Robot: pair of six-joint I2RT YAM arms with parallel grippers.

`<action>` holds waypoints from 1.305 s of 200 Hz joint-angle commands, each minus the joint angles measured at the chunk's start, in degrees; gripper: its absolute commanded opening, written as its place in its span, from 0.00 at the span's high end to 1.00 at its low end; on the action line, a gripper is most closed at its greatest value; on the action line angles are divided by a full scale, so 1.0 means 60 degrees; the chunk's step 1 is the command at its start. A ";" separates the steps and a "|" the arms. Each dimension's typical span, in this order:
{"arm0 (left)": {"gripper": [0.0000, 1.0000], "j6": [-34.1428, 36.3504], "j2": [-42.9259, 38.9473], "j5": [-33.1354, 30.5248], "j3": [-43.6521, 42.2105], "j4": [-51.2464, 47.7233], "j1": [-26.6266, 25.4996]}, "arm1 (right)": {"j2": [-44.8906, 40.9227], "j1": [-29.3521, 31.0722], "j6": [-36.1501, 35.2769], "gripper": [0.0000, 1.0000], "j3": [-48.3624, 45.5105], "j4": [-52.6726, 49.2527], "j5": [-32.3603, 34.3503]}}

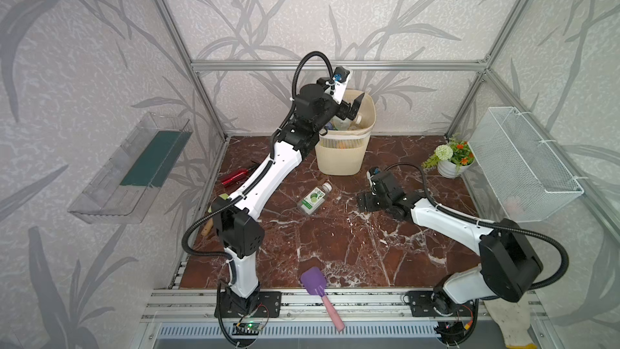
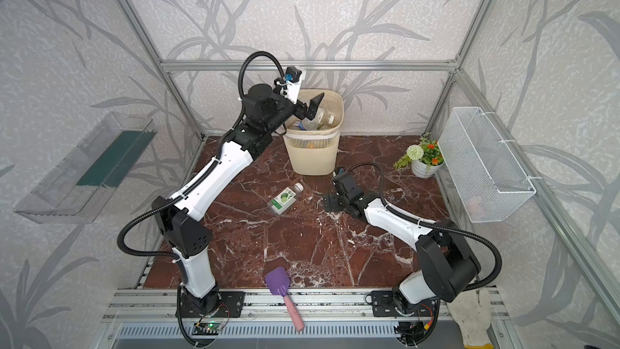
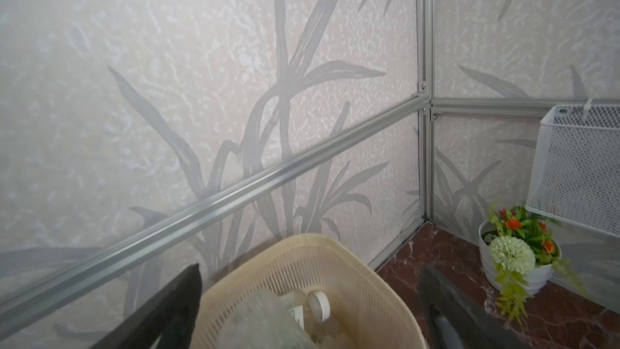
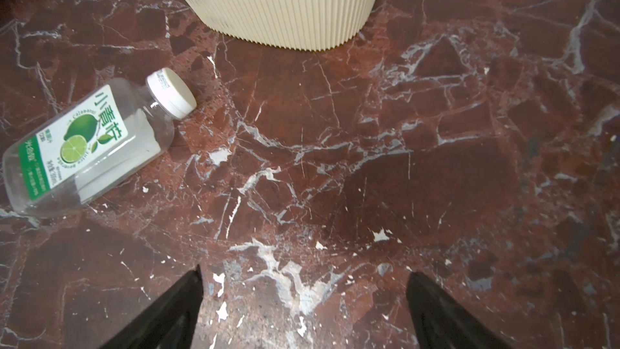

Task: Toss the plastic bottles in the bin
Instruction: 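Open the left gripper to drop the crumpled bottle into the bin, then draw the left arm back while the right gripper moves over the lime-label bottle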

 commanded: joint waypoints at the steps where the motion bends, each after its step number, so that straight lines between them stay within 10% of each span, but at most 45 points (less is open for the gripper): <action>1: 0.01 -0.0101 -0.1800 -0.0774 -0.0352 0.0446 -0.0055 | -0.0224 0.0026 -0.0127 0.05 0.0006 0.0331 0.0272; 98: 0.01 -0.0226 -0.4836 -0.2934 -0.4278 -0.1546 0.1097 | 0.1112 0.0075 0.0236 0.05 0.1060 0.1023 -0.0782; 168: 0.01 -0.1197 -0.7678 -0.3878 -0.9056 -0.1322 0.2359 | 0.1441 0.0602 0.2893 0.08 0.1923 0.0664 -0.0168; 261: 0.02 -0.2121 -0.8013 -0.3323 -0.9536 -0.1449 0.2435 | 0.3773 0.1955 0.5778 0.03 0.4755 -0.1331 0.0232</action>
